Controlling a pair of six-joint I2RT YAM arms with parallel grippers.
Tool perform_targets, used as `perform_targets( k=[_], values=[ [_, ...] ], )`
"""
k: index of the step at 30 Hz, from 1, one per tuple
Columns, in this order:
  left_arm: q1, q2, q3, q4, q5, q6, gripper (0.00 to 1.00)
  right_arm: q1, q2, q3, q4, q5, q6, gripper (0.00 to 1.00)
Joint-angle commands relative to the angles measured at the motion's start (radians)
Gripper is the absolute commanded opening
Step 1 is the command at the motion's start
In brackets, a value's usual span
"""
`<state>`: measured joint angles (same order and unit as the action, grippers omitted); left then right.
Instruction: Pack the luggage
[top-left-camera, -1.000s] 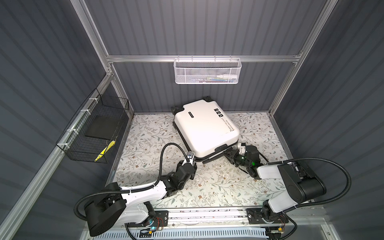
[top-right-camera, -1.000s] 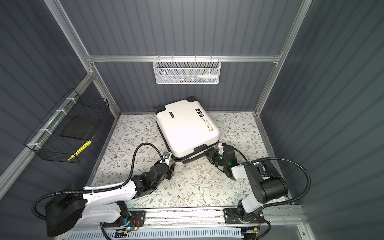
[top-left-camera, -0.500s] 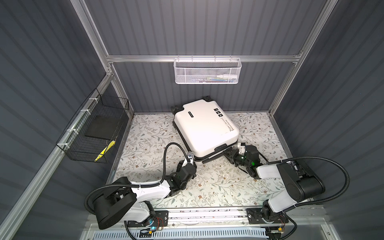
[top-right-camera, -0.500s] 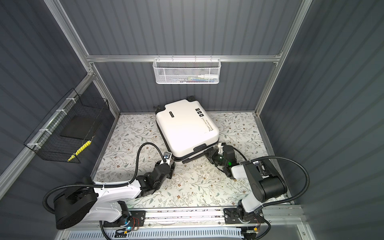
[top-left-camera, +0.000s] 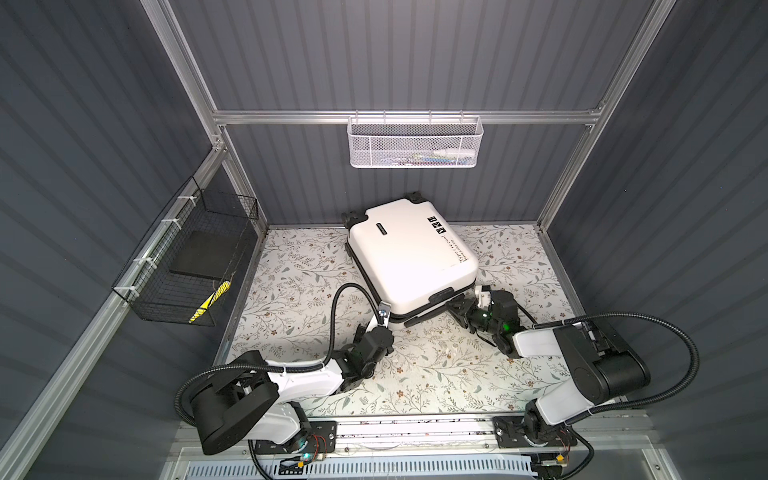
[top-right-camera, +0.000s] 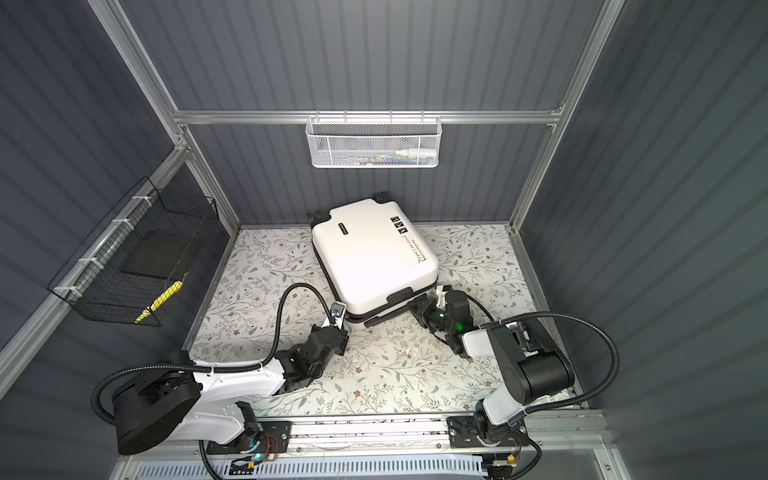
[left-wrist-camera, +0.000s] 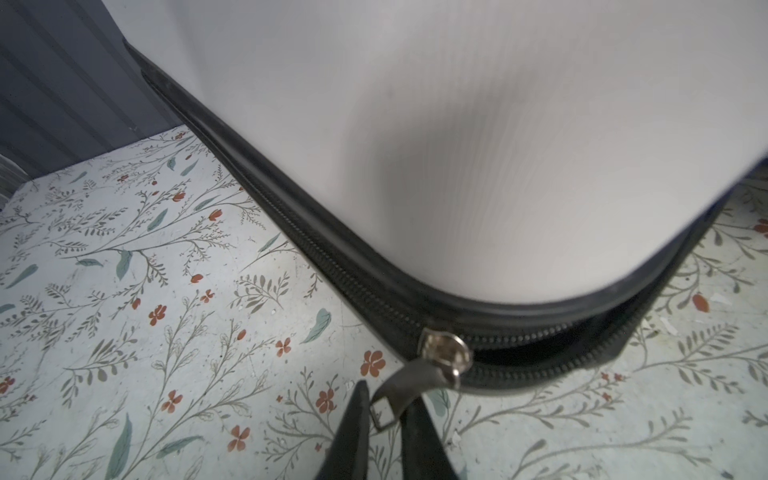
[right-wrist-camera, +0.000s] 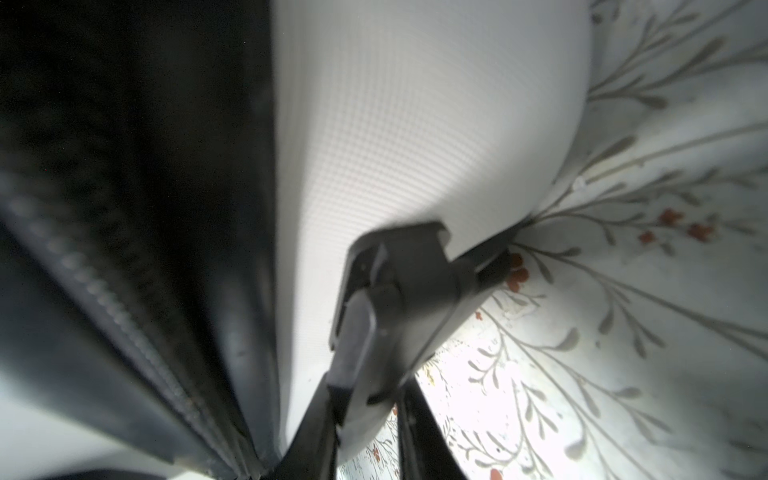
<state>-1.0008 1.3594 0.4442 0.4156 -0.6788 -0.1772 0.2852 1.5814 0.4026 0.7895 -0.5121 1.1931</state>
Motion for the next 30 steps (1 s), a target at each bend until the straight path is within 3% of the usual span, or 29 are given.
perform_targets(
  k=[1, 7, 16, 30],
  values=[
    [-0.001, -0.041, 0.018, 0.018, 0.018, 0.022, 0.09, 0.019, 0.023, 0.017, -0.031, 0.000, -0.036, 0.00],
    [-0.002, -0.101, -0.003, -0.016, 0.085, 0.009, 0.00, 0.022, 0.024, 0.019, -0.032, 0.000, -0.035, 0.00],
    [-0.002, -0.172, -0.009, -0.080, 0.152, 0.002, 0.00, 0.028, 0.020, 0.019, -0.033, 0.000, -0.035, 0.00],
    [-0.002, -0.181, -0.018, -0.066, 0.343, -0.055, 0.00, 0.074, 0.010, 0.043, -0.053, 0.022, -0.035, 0.00]
  ],
)
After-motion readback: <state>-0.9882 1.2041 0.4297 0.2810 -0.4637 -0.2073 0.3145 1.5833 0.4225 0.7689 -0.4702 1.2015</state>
